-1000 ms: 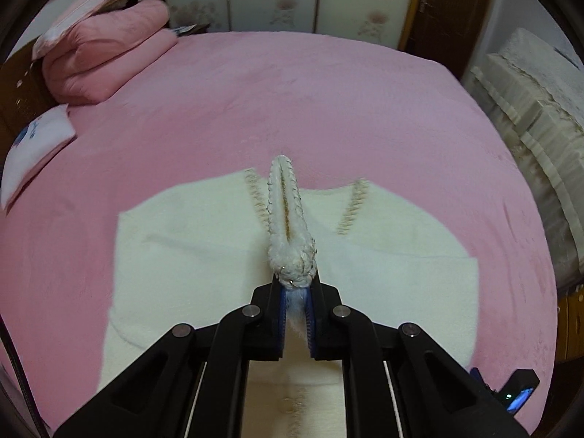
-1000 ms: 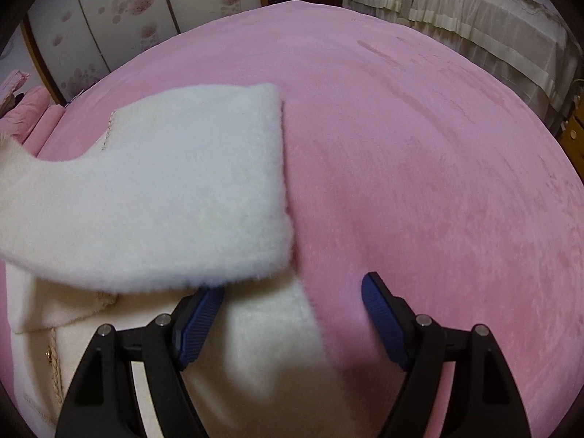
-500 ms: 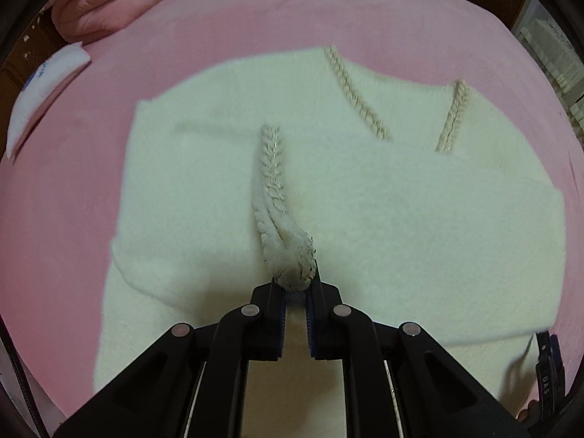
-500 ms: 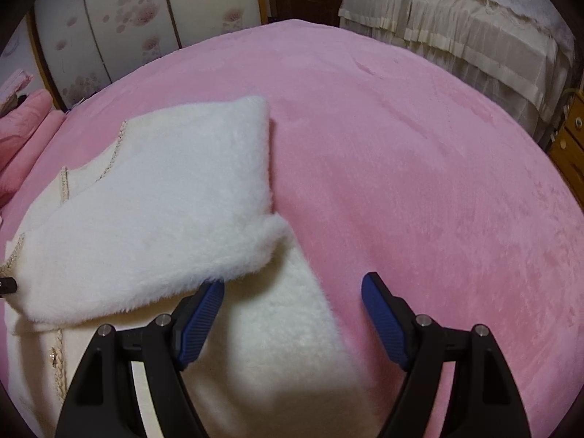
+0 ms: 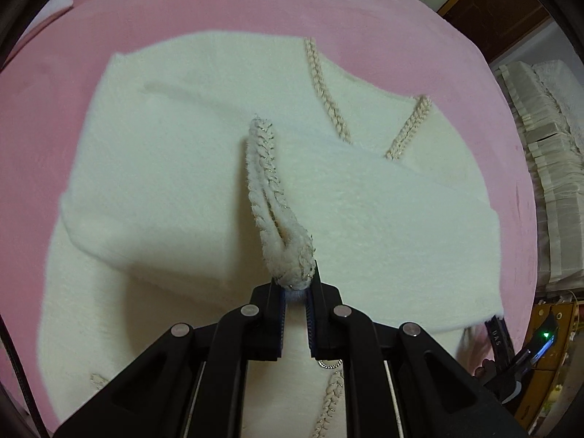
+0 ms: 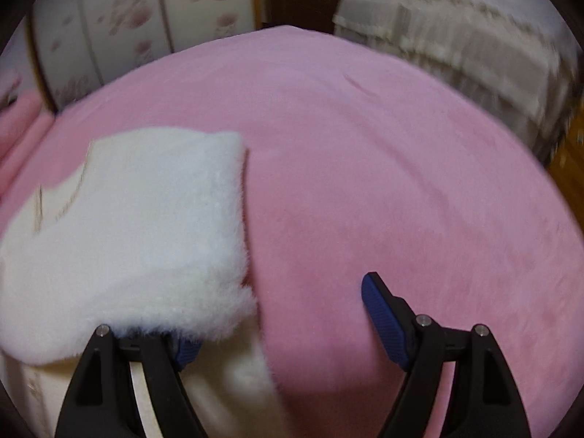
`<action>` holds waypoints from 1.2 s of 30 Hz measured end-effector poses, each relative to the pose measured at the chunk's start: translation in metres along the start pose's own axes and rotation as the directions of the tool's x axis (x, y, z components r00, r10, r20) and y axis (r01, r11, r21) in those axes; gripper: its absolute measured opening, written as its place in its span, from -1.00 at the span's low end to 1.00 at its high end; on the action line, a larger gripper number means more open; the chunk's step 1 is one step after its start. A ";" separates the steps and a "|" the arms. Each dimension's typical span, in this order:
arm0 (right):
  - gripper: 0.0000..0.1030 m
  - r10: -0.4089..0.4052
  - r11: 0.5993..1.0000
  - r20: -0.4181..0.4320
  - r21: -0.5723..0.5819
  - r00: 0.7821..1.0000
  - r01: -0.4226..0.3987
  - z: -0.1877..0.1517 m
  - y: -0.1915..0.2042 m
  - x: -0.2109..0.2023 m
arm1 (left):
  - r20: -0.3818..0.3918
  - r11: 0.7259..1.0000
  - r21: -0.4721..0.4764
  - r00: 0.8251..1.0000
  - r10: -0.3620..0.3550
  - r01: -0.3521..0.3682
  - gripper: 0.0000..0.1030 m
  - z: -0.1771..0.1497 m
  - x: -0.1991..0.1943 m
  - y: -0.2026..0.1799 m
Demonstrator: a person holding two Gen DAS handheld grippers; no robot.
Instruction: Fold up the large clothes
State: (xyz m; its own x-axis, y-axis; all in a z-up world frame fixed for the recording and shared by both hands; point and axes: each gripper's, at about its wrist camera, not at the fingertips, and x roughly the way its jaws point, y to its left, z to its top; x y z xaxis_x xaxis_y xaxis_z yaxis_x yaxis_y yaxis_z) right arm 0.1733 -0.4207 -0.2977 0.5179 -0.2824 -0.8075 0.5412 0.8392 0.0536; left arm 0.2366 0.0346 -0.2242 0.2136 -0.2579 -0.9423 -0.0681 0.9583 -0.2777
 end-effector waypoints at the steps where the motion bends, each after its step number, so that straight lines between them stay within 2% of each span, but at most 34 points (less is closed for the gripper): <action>1: 0.52 0.022 0.999 -0.012 0.046 1.000 -0.022 -0.002 -0.006 0.001 | -0.005 1.000 -0.004 1.000 0.008 -0.008 -0.85 -0.001 0.005 0.002; 3: 0.53 0.040 0.995 -0.024 0.094 0.999 -0.037 -0.005 -0.010 -0.002 | -0.012 0.999 0.005 0.999 0.049 -0.049 -0.82 -0.002 0.019 0.006; 6: 0.52 0.033 0.990 -0.020 0.134 0.999 -0.030 -0.013 -0.013 -0.013 | 0.027 0.996 0.025 0.996 0.089 -0.089 -0.68 -0.010 0.029 0.013; 7: 0.52 0.037 0.988 -0.019 0.149 0.999 -0.034 -0.017 -0.014 -0.018 | 0.045 0.995 0.030 0.994 0.095 -0.096 -0.56 -0.013 0.029 0.014; 8: 0.52 0.037 0.986 -0.022 0.161 0.999 -0.033 -0.020 -0.016 -0.022 | 0.072 0.991 0.029 0.989 0.125 -0.128 -0.34 -0.015 0.027 0.017; 9: 0.49 0.034 0.985 -0.020 0.170 0.999 -0.030 -0.023 -0.017 -0.028 | 0.099 0.984 0.026 0.980 0.175 -0.178 -0.23 -0.016 0.023 0.018; 10: 0.40 0.026 0.985 -0.012 0.171 1.000 -0.024 -0.026 -0.017 -0.035 | 0.128 0.972 0.020 0.965 0.229 -0.233 0.07 -0.017 0.018 0.021; 11: 0.22 0.017 0.986 0.003 0.164 1.000 -0.018 -0.029 -0.016 -0.044 | 0.159 0.959 0.010 0.948 0.277 -0.282 0.13 -0.019 0.011 0.023; 12: 0.12 0.005 0.989 0.027 0.149 1.000 -0.009 -0.030 -0.014 -0.054 | 0.184 0.958 0.009 0.942 0.280 -0.287 0.13 -0.020 0.003 0.025; 13: -0.04 -0.002 0.992 0.056 0.127 0.998 -0.005 -0.032 -0.010 -0.066 | 0.196 0.966 0.018 0.948 0.251 -0.259 0.08 -0.021 -0.003 0.026; 14: -0.28 0.008 0.995 0.091 0.094 0.996 -0.017 -0.032 -0.004 -0.078 | 0.209 0.972 0.039 0.953 0.217 -0.230 -0.27 -0.023 -0.011 0.024; 15: -0.44 0.037 0.996 0.113 0.073 0.993 -0.045 -0.027 -0.001 -0.083 | 0.220 0.972 0.057 0.952 0.211 -0.228 -0.43 -0.024 -0.017 0.021; 16: -0.77 0.095 0.993 0.119 0.060 0.988 -0.103 -0.026 0.004 -0.086 | 0.223 0.972 0.068 0.953 0.207 -0.227 -0.61 -0.025 -0.021 0.018; 17: -0.96 0.176 0.982 0.105 0.056 0.979 -0.182 -0.026 0.011 -0.086 | 0.223 0.977 0.086 0.960 0.170 -0.193 -0.81 -0.028 -0.025 0.012; 18: -0.99 0.281 0.956 0.068 0.062 0.957 -0.286 -0.027 0.020 -0.081 | 0.214 0.985 0.097 0.969 0.122 -0.145 -0.86 -0.029 -0.026 0.008; 19: -1.00 0.375 0.923 0.028 0.080 0.927 -0.376 -0.029 0.031 -0.075 | 0.199 0.991 0.102 0.978 0.061 -0.082 -0.86 -0.032 -0.028 0.004; 20: -1.00 0.479 0.873 -0.018 0.117 0.878 -0.474 -0.032 0.043 -0.065 | 0.174 0.994 0.105 0.985 -0.015 -0.003 -0.86 -0.033 -0.024 -0.006; 22: -1.00 0.613 0.784 -0.080 0.183 0.786 -0.593 -0.037 0.065 -0.047 | 0.104 0.984 0.082 0.981 -0.166 0.158 -0.86 -0.035 -0.013 -0.022; 24: -1.00 0.694 0.712 -0.110 0.251 0.711 -0.656 -0.040 0.084 -0.030 | 0.059 0.981 0.034 0.979 -0.193 0.192 -0.86 -0.036 0.003 -0.034; 26: -1.00 0.749 0.645 -0.128 0.366 0.650 -0.671 -0.041 0.092 -0.005 | 0.018 0.980 0.013 0.980 -0.197 0.197 -0.86 -0.037 0.021 -0.043; 27: -1.00 0.750 0.641 -0.150 0.405 0.645 -0.652 -0.042 0.094 0.009 | -0.001 0.979 0.004 0.979 -0.204 0.204 -0.86 -0.035 0.031 -0.046; 28: -1.00 0.737 0.654 -0.174 0.429 0.653 -0.623 -0.043 0.093 0.021 | -0.016 0.979 -0.004 0.979 -0.203 0.203 -0.86 -0.035 0.038 -0.047; 30: -1.00 0.747 0.637 -0.171 0.459 0.642 -0.619 -0.046 0.086 0.033 | -0.040 0.986 -0.027 0.985 -0.167 0.166 -0.86 -0.031 0.057 -0.043; 31: -1.00 0.741 0.644 -0.164 0.448 0.652 -0.620 -0.042 0.077 0.035 | -0.028 0.987 -0.036 0.987 -0.160 0.159 -0.86 -0.029 0.059 -0.039; 32: -1.00 0.725 0.663 -0.153 0.421 0.672 -0.619 -0.044 0.067 0.029 | -0.007 0.988 -0.038 0.989 -0.149 0.149 -0.86 -0.029 0.058 -0.032; 33: -1.00 0.697 0.693 -0.137 0.381 0.704 -0.612 -0.041 0.053 0.025 | 0.017 0.993 -0.033 0.993 -0.113 0.114 -0.86 -0.030 0.055 -0.031; 34: -1.00 0.623 0.759 -0.125 0.333 0.772 -0.559 -0.036 0.036 0.020 | 0.048 0.999 -0.012 0.998 -0.039 0.040 -0.87 -0.029 0.051 -0.024; 35: -1.00 0.523 0.828 -0.111 0.301 0.845 -0.473 -0.038 0.017 0.013 | 0.069 0.999 0.009 0.997 0.036 -0.037 -0.89 -0.024 0.051 -0.018; 36: -1.00 0.464 0.856 -0.081 0.299 0.882 -0.422 -0.035 -0.009 0.010 | 0.083 0.995 0.021 0.992 0.094 -0.096 -0.90 -0.022 0.050 -0.013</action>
State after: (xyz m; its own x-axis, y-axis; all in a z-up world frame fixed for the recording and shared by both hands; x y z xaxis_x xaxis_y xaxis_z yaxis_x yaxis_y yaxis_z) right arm 0.1504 -0.4143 -0.3273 0.6540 0.1775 -0.7353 0.4424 0.6987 0.5622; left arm 0.2265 0.0060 -0.2721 0.2863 -0.1553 -0.9455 -0.0678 0.9810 -0.1816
